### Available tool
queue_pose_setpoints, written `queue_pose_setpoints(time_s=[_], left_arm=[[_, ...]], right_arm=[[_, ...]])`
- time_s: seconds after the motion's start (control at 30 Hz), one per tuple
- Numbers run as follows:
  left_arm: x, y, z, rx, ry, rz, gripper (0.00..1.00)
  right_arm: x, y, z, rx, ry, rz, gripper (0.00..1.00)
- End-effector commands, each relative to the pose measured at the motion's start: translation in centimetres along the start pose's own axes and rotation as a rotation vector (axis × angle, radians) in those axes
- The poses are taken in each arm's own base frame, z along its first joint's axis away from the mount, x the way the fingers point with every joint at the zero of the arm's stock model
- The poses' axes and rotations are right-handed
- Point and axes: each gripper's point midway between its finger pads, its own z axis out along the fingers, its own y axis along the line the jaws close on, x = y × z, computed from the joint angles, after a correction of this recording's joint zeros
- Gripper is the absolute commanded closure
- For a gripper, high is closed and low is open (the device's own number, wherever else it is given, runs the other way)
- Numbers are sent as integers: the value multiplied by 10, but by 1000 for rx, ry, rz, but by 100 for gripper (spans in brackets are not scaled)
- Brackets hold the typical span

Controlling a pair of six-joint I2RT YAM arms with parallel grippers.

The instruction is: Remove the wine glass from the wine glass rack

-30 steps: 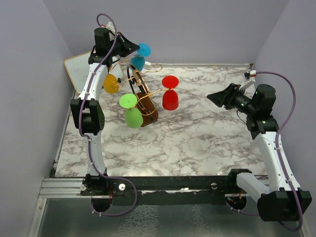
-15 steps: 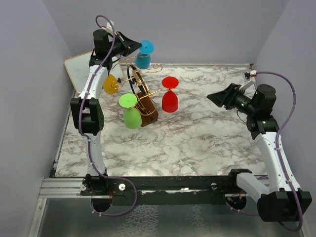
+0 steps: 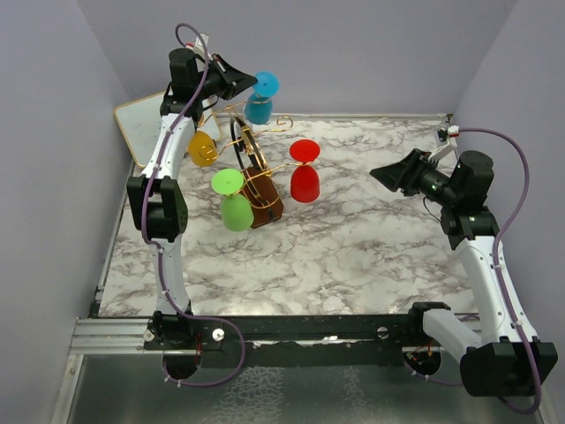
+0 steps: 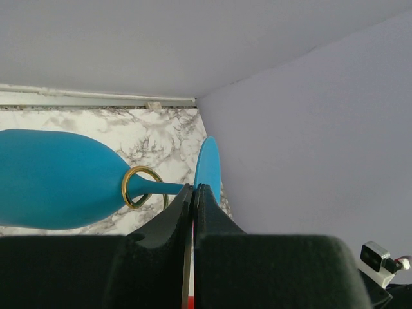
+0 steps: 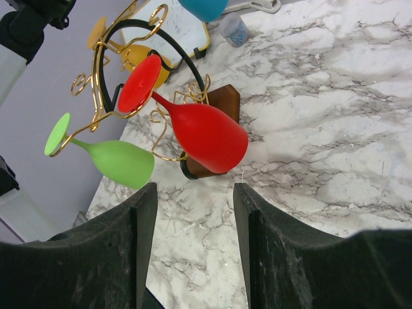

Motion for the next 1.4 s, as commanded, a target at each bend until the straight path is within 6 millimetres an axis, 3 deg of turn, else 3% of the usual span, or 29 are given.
queue_pose_setpoints(time_s=[0.0, 0.33, 0.7, 1.07, 1.37], left_arm=[[8, -15, 1, 29, 46, 22, 100], [-7, 4, -4, -59, 0, 35, 100], [-1, 19, 1, -65, 27, -3, 100], [-4, 13, 8, -27, 26, -24, 100], [4, 5, 10, -1, 58, -26, 100]], right_arm=[[-6, 1, -1, 8, -26, -16, 50], [-6, 0, 0, 8, -28, -19, 50], [-7, 0, 2, 3, -29, -15, 50], [-6, -1, 3, 4, -27, -11, 50], [-4, -3, 2, 8, -25, -9, 50]])
